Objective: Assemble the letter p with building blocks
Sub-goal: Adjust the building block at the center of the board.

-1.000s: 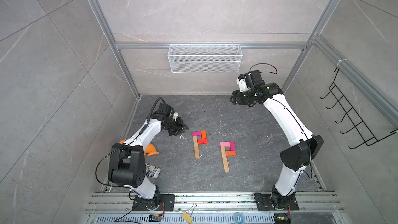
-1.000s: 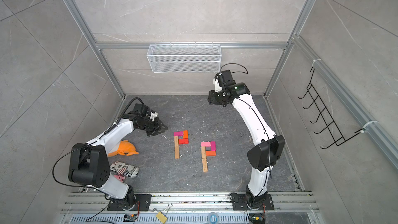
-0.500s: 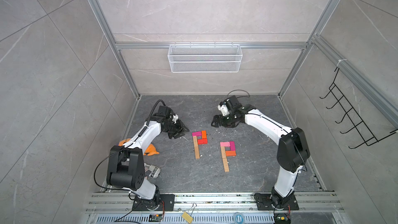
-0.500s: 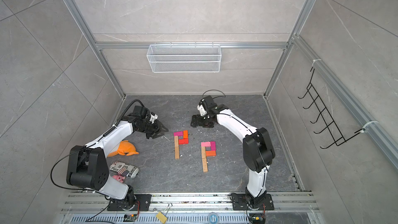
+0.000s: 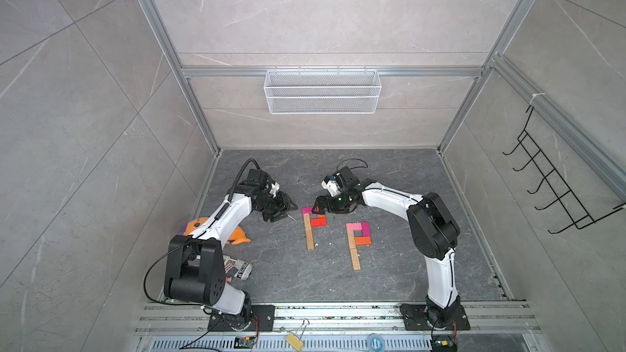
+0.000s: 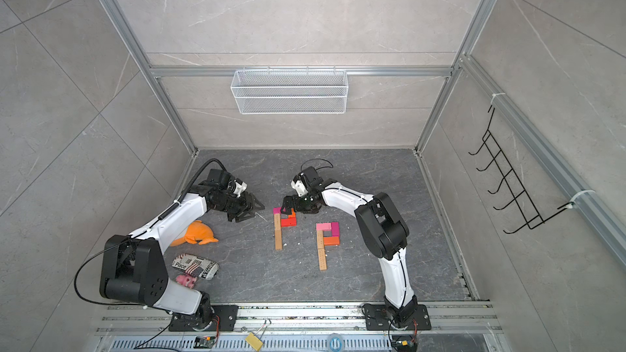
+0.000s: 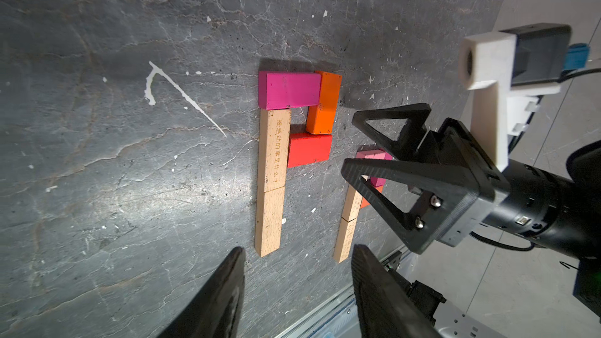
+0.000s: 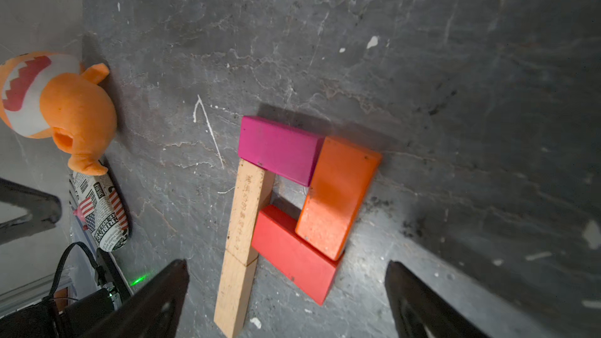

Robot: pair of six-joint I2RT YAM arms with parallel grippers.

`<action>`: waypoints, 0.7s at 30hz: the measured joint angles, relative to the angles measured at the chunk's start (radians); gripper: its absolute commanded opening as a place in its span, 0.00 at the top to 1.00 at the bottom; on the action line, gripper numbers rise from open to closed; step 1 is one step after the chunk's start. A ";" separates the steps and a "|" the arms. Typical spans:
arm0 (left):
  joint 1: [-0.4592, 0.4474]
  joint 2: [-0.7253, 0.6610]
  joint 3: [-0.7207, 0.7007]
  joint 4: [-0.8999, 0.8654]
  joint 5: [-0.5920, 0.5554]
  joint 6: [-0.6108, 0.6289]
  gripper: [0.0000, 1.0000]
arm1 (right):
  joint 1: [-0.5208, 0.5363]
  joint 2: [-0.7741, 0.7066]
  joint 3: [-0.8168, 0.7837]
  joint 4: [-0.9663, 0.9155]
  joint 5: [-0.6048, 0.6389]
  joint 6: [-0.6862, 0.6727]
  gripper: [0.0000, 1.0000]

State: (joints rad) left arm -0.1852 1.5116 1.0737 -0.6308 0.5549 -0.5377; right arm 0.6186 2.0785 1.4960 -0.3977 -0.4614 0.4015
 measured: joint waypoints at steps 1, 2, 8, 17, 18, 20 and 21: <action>0.000 0.001 0.000 0.000 -0.001 0.000 0.43 | 0.000 0.011 0.005 0.000 0.000 0.001 0.03; 0.000 0.002 0.000 0.000 0.000 0.000 0.43 | 0.000 0.022 0.011 0.000 -0.001 0.003 0.03; 0.000 0.025 0.000 -0.002 0.000 0.006 0.43 | -0.001 0.073 0.054 0.003 -0.005 0.007 0.03; 0.000 0.032 0.000 -0.006 -0.001 0.015 0.44 | -0.001 0.116 0.117 -0.001 -0.011 0.007 0.03; 0.000 0.032 0.000 -0.007 -0.001 0.015 0.44 | -0.001 0.122 0.127 -0.002 -0.011 0.007 0.04; 0.000 0.032 0.000 -0.009 -0.001 0.015 0.44 | -0.002 0.136 0.148 -0.006 -0.011 0.006 0.04; 0.000 0.032 0.000 -0.011 -0.001 0.015 0.44 | -0.002 0.142 0.158 -0.008 -0.012 0.006 0.04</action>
State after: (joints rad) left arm -0.1852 1.5440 1.0737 -0.6415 0.5541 -0.5224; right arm 0.6167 2.2208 1.6539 -0.4053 -0.4732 0.4080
